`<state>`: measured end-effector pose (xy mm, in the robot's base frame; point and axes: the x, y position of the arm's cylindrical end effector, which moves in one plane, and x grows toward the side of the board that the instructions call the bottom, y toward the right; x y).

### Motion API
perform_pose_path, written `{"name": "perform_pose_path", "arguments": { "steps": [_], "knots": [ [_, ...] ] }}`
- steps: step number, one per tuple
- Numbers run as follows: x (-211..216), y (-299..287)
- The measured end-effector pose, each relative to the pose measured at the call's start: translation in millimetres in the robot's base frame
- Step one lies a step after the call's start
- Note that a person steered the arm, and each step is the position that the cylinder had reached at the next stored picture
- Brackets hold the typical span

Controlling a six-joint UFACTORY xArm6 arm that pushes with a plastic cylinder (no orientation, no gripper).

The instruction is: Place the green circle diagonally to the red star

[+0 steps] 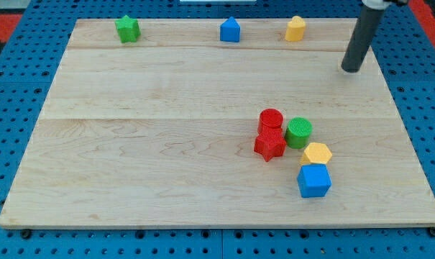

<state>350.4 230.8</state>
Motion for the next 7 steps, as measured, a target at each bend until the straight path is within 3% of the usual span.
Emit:
{"name": "perform_pose_path", "arguments": {
  "steps": [2, 3, 4, 6, 7],
  "knots": [
    [72, -55],
    [110, -31],
    [130, -50],
    [151, -92],
    [138, -109]
  ]
}}
